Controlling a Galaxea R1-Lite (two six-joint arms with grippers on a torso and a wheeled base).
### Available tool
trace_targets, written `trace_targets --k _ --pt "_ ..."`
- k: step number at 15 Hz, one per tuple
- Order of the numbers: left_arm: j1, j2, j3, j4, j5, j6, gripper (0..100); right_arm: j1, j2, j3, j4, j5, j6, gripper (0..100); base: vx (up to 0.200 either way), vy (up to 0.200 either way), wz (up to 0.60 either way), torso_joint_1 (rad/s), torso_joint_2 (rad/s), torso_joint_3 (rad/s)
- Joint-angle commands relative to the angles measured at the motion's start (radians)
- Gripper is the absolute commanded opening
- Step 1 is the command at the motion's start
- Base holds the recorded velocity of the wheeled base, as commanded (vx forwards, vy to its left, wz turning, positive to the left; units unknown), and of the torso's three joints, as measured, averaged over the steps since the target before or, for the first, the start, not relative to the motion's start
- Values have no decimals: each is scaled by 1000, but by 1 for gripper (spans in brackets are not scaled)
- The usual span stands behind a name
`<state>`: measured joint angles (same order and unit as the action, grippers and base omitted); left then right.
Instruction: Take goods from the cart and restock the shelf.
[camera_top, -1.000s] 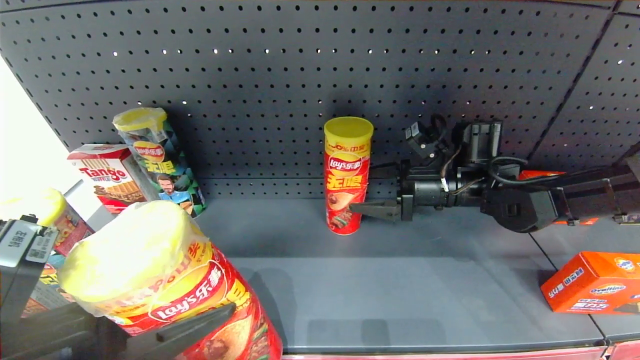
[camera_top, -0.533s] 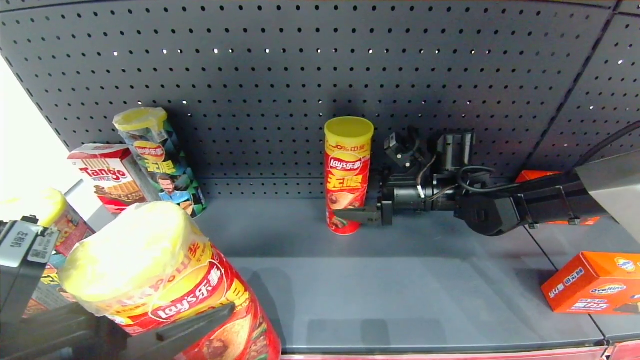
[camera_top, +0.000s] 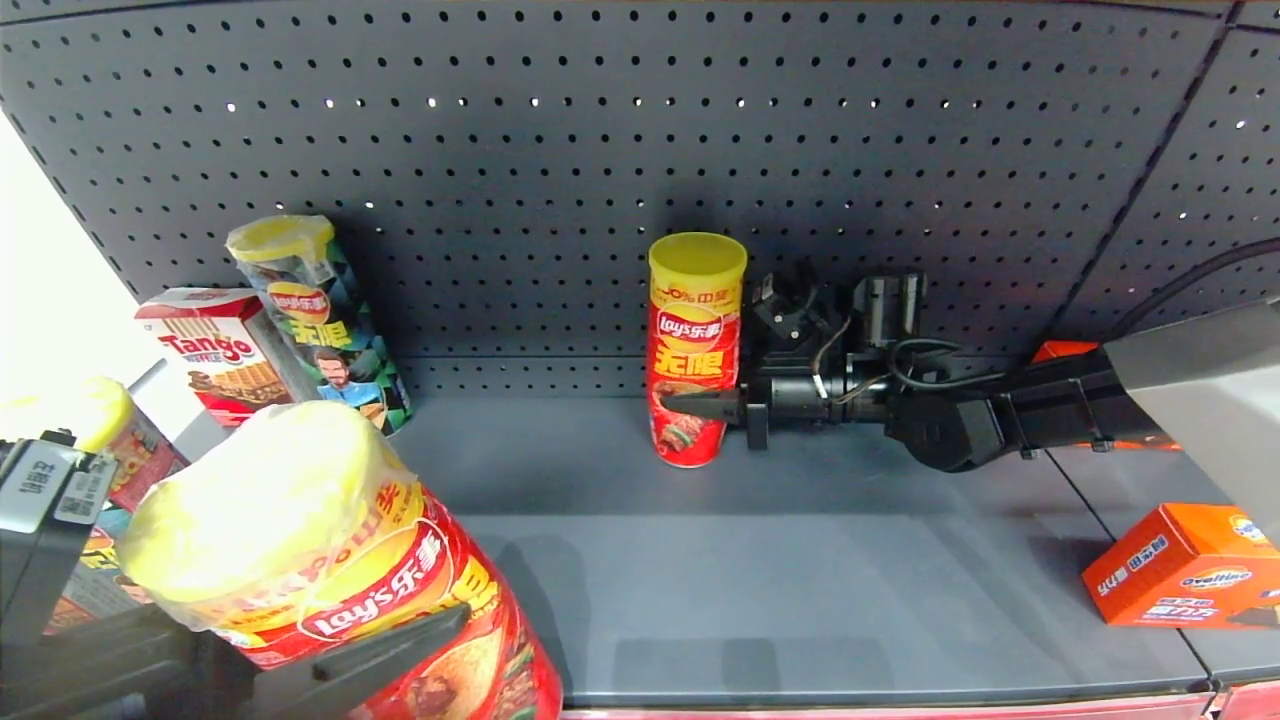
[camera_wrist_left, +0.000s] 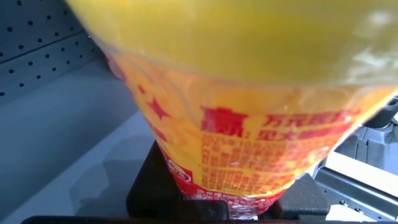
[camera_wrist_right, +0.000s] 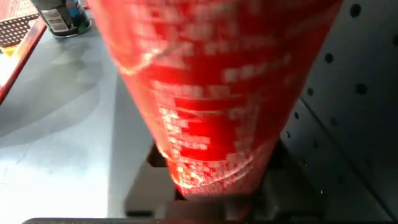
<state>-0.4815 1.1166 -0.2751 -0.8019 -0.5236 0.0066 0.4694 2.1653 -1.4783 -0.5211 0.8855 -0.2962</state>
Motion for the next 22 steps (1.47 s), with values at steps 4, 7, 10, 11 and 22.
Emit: trace_targets --k 4,7,10,11,22 --pt "-2 0 7 0 -1 1 0 6 -108 69 3 0 0 0 0 0 0 0 0 0" --pt "0 0 8 0 1 1 0 32 -256 207 3 0 2 0 0 0 0 0 0 0" --pt "0 -1 11 0 1 1 0 77 -367 352 -28 -8 2 0 0 0 0 0 0 0" --pt "0 -1 7 0 1 1 0 98 -397 389 -40 -20 3 0 0 0 0 0 0 0" --pt "1 2 1 0 2 1 0 172 -444 806 -312 -114 3 0 0 0 0 0 0 0"
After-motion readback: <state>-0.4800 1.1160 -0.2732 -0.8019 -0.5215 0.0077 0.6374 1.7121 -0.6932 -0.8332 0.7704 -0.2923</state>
